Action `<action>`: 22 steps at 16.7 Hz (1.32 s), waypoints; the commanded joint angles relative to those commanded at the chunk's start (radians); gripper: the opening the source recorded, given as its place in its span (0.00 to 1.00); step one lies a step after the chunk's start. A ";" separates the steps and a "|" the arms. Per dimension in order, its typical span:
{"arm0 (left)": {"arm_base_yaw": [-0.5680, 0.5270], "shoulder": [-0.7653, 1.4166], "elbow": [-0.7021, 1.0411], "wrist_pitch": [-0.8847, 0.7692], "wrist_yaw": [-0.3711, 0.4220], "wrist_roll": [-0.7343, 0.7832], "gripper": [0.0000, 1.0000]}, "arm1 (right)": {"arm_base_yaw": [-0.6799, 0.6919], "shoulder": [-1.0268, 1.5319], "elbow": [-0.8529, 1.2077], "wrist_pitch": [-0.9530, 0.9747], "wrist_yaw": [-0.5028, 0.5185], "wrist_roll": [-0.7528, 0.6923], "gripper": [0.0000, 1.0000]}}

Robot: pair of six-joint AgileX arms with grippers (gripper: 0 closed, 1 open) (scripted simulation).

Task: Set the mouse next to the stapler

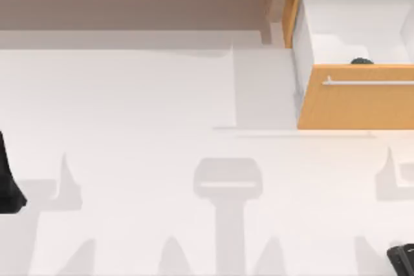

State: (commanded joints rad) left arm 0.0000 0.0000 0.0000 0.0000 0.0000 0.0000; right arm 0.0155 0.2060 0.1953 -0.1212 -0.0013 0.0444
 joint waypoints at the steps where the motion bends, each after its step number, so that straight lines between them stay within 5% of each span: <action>1: 0.000 0.000 0.000 0.000 0.000 0.000 1.00 | 0.006 0.066 0.062 -0.037 0.000 0.014 1.00; 22: 0.000 0.000 0.000 0.000 0.000 0.000 1.00 | 0.129 2.031 1.776 -0.978 0.039 0.332 1.00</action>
State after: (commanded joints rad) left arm 0.0000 0.0000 0.0000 0.0000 0.0000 0.0000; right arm 0.1446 2.2372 1.9712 -1.0994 0.0380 0.3760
